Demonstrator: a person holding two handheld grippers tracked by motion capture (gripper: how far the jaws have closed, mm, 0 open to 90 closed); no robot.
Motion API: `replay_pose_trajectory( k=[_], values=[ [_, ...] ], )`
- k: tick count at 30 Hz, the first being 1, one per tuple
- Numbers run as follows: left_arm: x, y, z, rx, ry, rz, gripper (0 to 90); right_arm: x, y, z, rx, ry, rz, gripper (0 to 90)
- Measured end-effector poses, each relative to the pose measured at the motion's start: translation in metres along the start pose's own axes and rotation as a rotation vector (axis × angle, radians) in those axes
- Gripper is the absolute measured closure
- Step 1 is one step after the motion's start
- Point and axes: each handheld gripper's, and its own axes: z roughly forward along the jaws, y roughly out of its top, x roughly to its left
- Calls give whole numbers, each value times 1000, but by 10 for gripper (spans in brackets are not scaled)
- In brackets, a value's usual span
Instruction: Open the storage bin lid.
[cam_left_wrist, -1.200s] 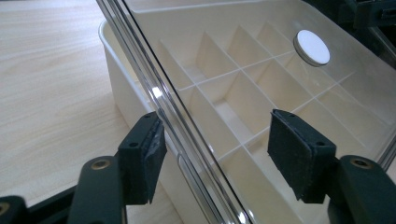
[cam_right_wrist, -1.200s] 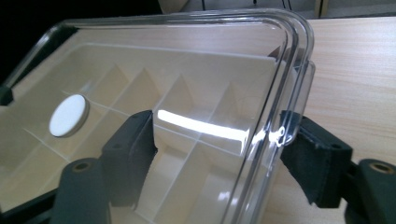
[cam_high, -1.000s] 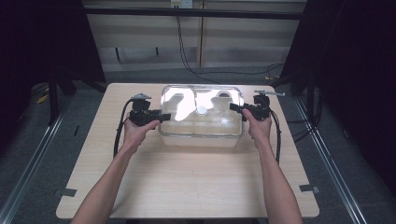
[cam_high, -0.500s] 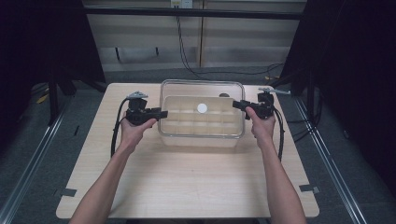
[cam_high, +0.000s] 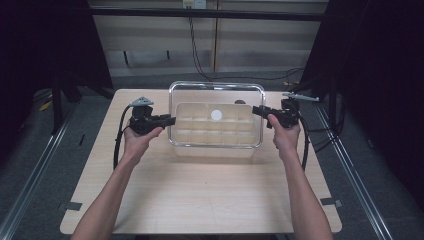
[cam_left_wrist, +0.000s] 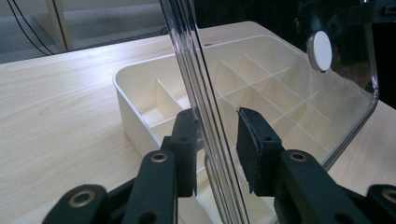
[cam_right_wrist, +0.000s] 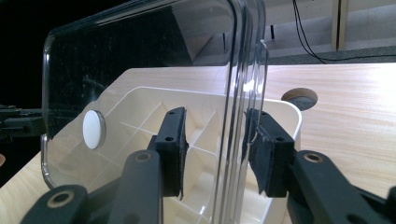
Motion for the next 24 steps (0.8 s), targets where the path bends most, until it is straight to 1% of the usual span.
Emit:
replay_pose_trajectory(
  k=[3,6,10,12,13,15,16,20,24],
  values=[
    [-1,0,-3,0,-3,21,692,2,0,-2,-6,2,0,611],
    [-3,-1,-7,-12,-6,27,703,4,0,-5,-10,4,-3,616],
    [-4,-1,-11,-14,-7,35,717,7,0,-8,-15,11,-10,625],
    [-4,-1,-12,-19,-1,36,720,9,0,-10,-21,20,-10,636],
    [-4,-1,-13,-14,1,38,720,9,0,-11,-19,24,-9,640],
    [-4,-2,-15,-19,-4,27,722,10,0,-11,-19,30,-11,645],
    [-4,-2,-16,-21,-1,32,728,10,0,-12,-19,35,-12,648],
    [-6,-3,-20,-26,1,31,735,14,1,-14,-19,34,-12,652],
    [-7,-4,-24,-38,1,26,747,19,1,-19,-28,42,-24,665]
  ],
)
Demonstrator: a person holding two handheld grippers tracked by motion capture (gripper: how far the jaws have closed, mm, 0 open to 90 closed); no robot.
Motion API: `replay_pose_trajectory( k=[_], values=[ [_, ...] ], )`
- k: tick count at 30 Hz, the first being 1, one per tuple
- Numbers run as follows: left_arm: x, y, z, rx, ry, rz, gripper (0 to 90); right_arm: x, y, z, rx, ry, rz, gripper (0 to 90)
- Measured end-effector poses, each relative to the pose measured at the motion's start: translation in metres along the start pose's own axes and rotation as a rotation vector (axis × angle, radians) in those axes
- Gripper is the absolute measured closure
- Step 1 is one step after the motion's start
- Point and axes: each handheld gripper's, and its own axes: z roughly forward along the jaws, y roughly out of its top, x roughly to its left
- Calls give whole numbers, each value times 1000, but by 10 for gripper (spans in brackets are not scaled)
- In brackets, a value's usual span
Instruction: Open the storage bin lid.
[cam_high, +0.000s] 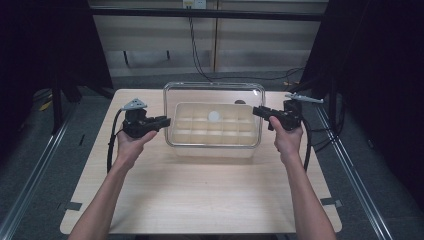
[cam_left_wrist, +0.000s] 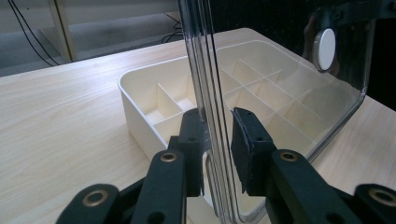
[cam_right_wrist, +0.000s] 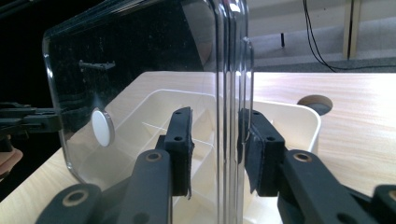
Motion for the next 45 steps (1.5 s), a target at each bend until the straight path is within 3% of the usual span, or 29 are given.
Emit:
replay_pose_trajectory(
  k=[8,16,45],
  values=[
    [-3,0,-6,-5,7,12,761,4,0,-4,-6,7,-13,667],
    [-5,-4,-11,-17,-19,-9,772,8,-2,-11,-16,15,-17,669],
    [-30,-22,-34,9,-16,41,768,22,-24,-39,-35,78,-29,694]
  ],
)
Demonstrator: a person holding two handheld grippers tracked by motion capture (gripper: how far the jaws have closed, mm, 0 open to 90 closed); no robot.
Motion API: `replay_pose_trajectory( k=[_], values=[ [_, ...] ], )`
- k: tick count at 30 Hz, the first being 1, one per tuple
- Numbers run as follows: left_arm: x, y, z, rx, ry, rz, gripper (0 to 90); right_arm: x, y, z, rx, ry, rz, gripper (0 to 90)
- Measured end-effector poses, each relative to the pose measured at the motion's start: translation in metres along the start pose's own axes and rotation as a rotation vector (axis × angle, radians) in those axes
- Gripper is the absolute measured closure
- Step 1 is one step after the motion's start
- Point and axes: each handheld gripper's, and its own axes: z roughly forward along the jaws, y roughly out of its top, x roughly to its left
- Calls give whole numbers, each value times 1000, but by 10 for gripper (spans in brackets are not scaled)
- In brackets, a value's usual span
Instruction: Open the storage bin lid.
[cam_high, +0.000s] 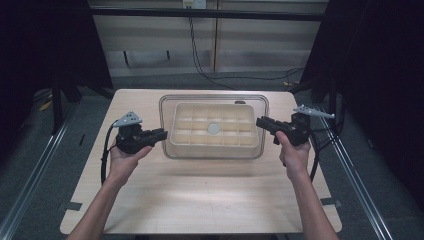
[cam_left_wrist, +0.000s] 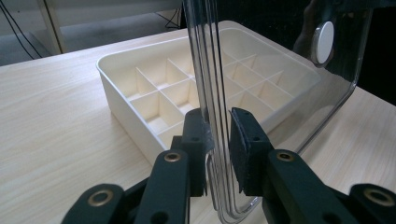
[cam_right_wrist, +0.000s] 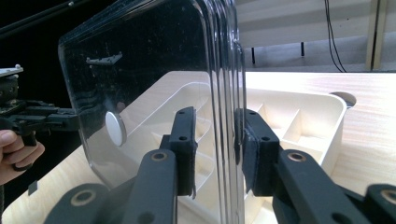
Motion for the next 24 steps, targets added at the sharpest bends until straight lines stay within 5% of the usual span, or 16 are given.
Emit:
replay_pose_trajectory(
  k=[24],
  values=[
    [-11,-22,-1,68,-22,-14,769,12,-27,-18,71,-8,-8,703]
  ],
)
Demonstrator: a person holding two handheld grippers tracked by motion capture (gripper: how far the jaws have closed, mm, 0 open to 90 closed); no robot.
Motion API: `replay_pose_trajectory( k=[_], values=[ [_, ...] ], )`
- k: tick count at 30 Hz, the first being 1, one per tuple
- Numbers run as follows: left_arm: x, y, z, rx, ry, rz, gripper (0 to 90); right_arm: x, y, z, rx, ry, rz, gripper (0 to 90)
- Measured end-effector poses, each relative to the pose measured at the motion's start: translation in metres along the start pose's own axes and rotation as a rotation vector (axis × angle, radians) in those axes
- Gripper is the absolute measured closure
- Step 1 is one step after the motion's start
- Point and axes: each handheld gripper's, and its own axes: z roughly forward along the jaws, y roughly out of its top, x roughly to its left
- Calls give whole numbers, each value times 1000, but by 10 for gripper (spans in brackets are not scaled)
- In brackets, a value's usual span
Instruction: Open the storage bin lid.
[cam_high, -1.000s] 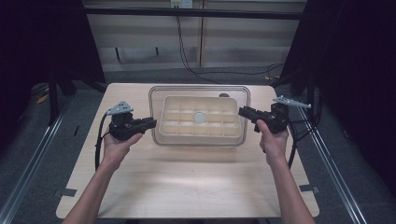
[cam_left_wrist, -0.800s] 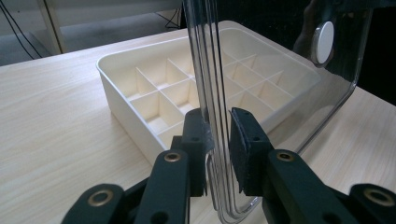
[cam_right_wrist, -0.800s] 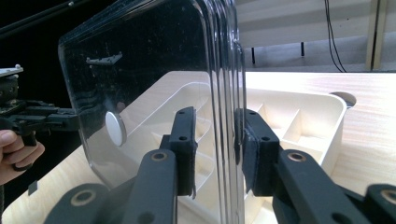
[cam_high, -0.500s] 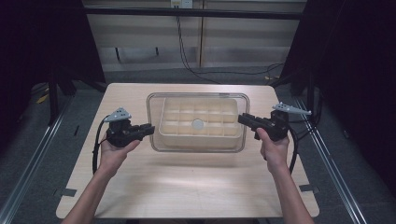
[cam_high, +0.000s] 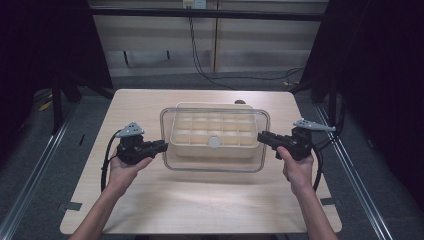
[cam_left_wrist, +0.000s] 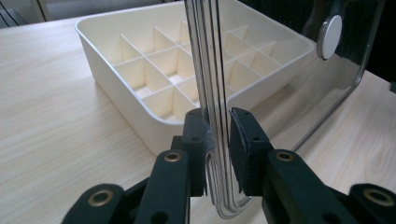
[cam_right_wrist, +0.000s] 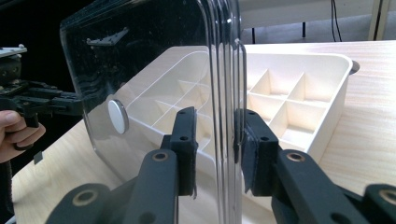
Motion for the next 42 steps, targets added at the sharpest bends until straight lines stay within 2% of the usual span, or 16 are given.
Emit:
replay_pose_trajectory(
  k=[2,11,24,26,42],
  values=[
    [0,-2,-1,0,-5,-6,768,2,-1,-1,6,0,-8,707],
    [-7,-6,-10,17,-9,14,769,7,-8,-5,29,8,-3,703],
    [-22,-15,-22,28,-20,46,768,17,-21,-20,21,27,7,705],
    [-23,-18,-23,27,-28,32,768,17,-24,-21,21,30,12,706],
    [-29,-31,-28,63,-47,27,768,23,-39,-27,52,45,36,709]
  ],
)
